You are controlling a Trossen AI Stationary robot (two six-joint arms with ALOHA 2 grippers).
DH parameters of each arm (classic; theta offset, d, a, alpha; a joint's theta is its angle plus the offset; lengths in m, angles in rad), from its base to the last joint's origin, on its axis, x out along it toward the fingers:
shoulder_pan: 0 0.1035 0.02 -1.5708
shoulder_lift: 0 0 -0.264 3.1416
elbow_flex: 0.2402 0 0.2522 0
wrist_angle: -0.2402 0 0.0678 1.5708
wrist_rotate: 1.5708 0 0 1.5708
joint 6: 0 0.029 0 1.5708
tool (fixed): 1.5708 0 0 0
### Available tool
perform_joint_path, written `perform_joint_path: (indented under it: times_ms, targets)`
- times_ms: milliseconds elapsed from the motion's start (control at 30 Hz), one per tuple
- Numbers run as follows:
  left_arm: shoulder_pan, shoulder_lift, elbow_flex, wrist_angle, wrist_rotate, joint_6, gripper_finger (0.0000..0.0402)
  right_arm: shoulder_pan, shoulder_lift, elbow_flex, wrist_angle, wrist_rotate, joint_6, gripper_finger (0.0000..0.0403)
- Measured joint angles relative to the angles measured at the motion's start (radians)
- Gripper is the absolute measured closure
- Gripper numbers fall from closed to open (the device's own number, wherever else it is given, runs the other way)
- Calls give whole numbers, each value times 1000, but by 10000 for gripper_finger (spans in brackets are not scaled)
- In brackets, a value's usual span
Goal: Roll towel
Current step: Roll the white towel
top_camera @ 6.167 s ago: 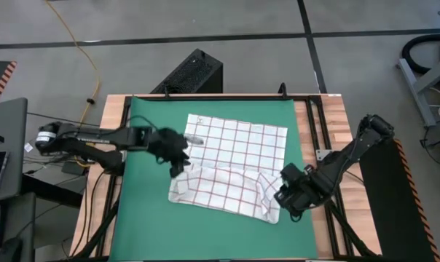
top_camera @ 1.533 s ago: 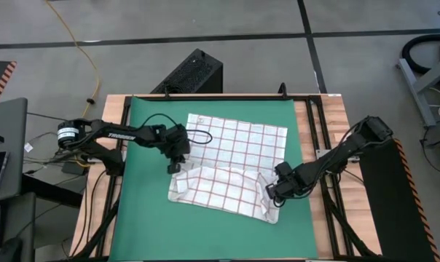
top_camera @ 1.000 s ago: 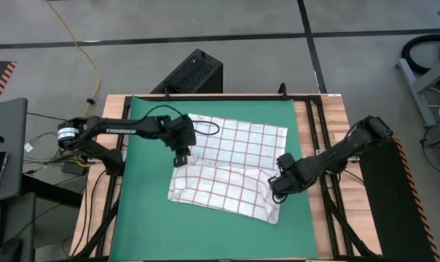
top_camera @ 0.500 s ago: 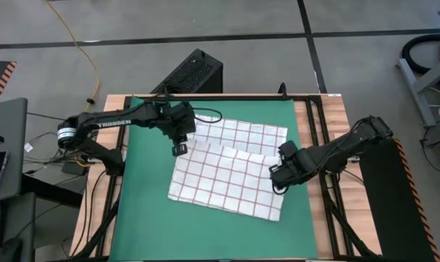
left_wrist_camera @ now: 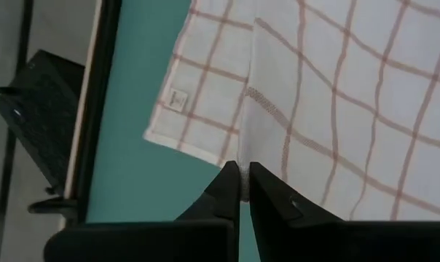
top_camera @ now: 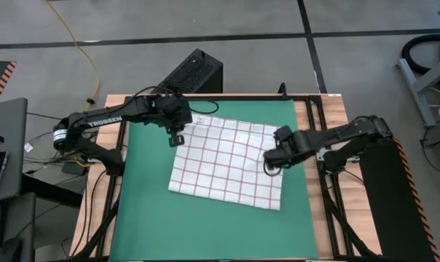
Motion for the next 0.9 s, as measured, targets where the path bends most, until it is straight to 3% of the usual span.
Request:
perform_joint_path:
  times_ms: [267, 467, 900]
  targets:
    - [85, 8, 0, 153, 3, 52, 397, -130, 0, -8, -1, 2, -132, 403]
    - [147, 9, -45, 210, 71, 54, 397, -202, 0, -8, -1, 2, -219, 403]
    - [167, 9, -137, 266, 70, 47, 397, -283, 3, -124, 92, 23, -313, 403]
